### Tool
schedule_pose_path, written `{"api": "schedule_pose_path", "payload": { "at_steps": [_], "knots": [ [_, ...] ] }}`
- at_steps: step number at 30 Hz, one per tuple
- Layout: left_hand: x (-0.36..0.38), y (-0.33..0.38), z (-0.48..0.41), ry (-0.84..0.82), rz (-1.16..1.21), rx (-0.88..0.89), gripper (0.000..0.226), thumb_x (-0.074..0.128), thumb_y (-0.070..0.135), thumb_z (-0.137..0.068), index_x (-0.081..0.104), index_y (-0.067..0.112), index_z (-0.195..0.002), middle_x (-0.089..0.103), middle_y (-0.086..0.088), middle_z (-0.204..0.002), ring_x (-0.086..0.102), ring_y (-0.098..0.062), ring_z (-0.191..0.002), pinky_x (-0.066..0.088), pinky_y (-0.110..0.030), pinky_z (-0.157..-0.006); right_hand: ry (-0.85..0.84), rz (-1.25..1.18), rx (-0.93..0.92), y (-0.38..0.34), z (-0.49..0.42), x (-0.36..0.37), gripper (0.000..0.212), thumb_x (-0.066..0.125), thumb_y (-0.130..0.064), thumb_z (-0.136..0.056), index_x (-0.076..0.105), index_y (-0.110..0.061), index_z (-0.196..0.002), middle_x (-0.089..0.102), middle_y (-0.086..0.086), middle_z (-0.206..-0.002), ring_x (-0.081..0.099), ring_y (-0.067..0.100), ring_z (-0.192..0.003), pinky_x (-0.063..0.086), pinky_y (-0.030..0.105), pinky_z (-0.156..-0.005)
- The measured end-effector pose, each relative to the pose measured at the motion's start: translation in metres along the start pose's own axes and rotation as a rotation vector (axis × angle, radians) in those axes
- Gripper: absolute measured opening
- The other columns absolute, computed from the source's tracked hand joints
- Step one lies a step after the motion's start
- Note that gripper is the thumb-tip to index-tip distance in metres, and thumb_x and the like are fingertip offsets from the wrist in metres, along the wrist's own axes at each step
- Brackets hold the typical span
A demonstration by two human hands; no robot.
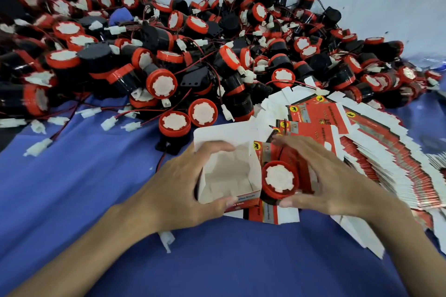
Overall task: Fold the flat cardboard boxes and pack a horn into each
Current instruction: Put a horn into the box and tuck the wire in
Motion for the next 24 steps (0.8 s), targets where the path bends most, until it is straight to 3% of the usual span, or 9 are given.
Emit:
{"api": "schedule_pose_path", "payload": {
  "at_steps": [2, 4, 7, 10, 14, 16, 19, 22, 24],
  "knots": [
    [0.001, 0.0, -0.001, 0.01, 0.01, 0.01, 0.067, 0.061, 0.064, -0.066, 0.024, 0.065, -0.122, 0.036, 0.036, -0.128, 0.041, 0.011, -0.116, 0.035, -0.007, -0.09, 0.071, 0.109, -0.079, 0.002, 0.0, -0.002, 0.088, 0.054, -0.082, -0.064, 0.043, -0.032, -0.136, 0.034, -0.028, -0.132, 0.027, -0.011, -0.125, 0.033, 0.029, -0.109],
    [0.001, 0.001, -0.001, 0.014, 0.017, 0.011, 0.069, 0.062, 0.063, -0.066, 0.022, 0.068, -0.121, 0.036, 0.038, -0.128, 0.039, 0.014, -0.116, 0.036, -0.002, -0.086, 0.081, 0.184, -0.147, -0.004, -0.003, 0.002, 0.087, 0.053, -0.081, -0.066, 0.056, -0.017, -0.126, 0.047, -0.012, -0.13, 0.037, 0.003, -0.124, 0.031, 0.028, -0.107],
    [0.002, 0.001, -0.002, 0.019, 0.032, 0.008, 0.071, 0.064, 0.061, -0.064, 0.021, 0.067, -0.121, 0.035, 0.039, -0.127, 0.038, 0.016, -0.114, 0.034, 0.001, -0.086, 0.107, 0.259, -0.209, -0.013, -0.007, 0.013, 0.086, 0.052, -0.082, -0.066, 0.06, -0.013, -0.117, 0.056, -0.003, -0.118, 0.046, 0.013, -0.111, 0.024, 0.019, -0.101],
    [0.003, 0.0, -0.003, 0.017, 0.07, 0.009, 0.075, 0.066, 0.062, -0.062, 0.02, 0.067, -0.121, 0.032, 0.044, -0.127, 0.037, 0.018, -0.115, 0.037, -0.001, -0.085, 0.269, 0.271, -0.241, -0.014, -0.008, 0.008, 0.075, 0.052, -0.076, -0.07, 0.064, -0.009, -0.102, 0.061, 0.0, -0.099, 0.056, 0.016, -0.093, 0.04, 0.025, -0.093],
    [0.005, -0.001, -0.004, -0.001, 0.085, 0.002, 0.085, 0.07, 0.063, -0.058, 0.016, 0.067, -0.123, 0.028, 0.048, -0.126, 0.04, 0.016, -0.114, 0.042, -0.017, -0.084, 0.489, 0.119, -0.235, -0.021, -0.002, -0.012, 0.081, 0.04, -0.077, -0.079, 0.062, -0.001, -0.097, 0.061, 0.007, -0.088, 0.056, 0.019, -0.077, 0.05, 0.033, -0.072],
    [0.006, -0.002, -0.005, 0.014, 0.08, -0.007, 0.083, 0.071, 0.064, -0.055, 0.017, 0.067, -0.118, 0.032, 0.048, -0.12, 0.043, 0.015, -0.108, 0.044, -0.019, -0.077, 0.547, 0.038, -0.263, -0.036, 0.001, -0.022, 0.083, 0.038, -0.077, -0.08, 0.059, 0.002, -0.097, 0.058, 0.007, -0.088, 0.054, 0.02, -0.075, 0.049, 0.033, -0.063],
    [0.011, -0.006, -0.002, 0.085, 0.056, -0.055, 0.075, 0.069, 0.068, -0.049, 0.019, 0.063, -0.105, 0.047, 0.035, -0.105, 0.052, 0.005, -0.095, 0.048, -0.023, -0.072, 0.541, 0.001, -0.447, -0.072, 0.0, -0.026, 0.076, 0.052, -0.069, -0.079, 0.054, 0.001, -0.108, 0.051, 0.005, -0.1, 0.051, 0.015, -0.088, 0.047, 0.031, -0.073],
    [0.018, -0.016, -0.001, 0.065, 0.012, -0.087, 0.101, 0.063, 0.077, -0.05, 0.033, 0.031, -0.135, 0.053, 0.014, -0.123, 0.051, -0.009, -0.117, 0.045, -0.031, -0.098, 0.39, 0.04, -0.579, -0.102, -0.011, -0.019, 0.073, 0.067, -0.052, -0.078, 0.05, 0.002, -0.124, 0.052, 0.013, -0.114, 0.052, 0.02, -0.103, 0.048, 0.032, -0.088],
    [0.019, -0.019, -0.002, 0.015, -0.002, -0.077, 0.115, 0.058, 0.086, -0.052, 0.047, 0.003, -0.131, 0.05, 0.008, -0.131, 0.041, 0.004, -0.126, 0.033, -0.013, -0.104, 0.282, 0.1, -0.525, -0.106, -0.02, -0.015, 0.072, 0.066, -0.046, -0.082, 0.047, 0.002, -0.131, 0.054, 0.015, -0.123, 0.057, 0.026, -0.106, 0.049, 0.038, -0.086]
  ]
}}
Point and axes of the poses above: each hand's wrist, its own z-axis away from the middle knuckle, its own x-axis out of the palm, y = z × x, the point moved 1 cm from there along -z, towards the middle knuckle
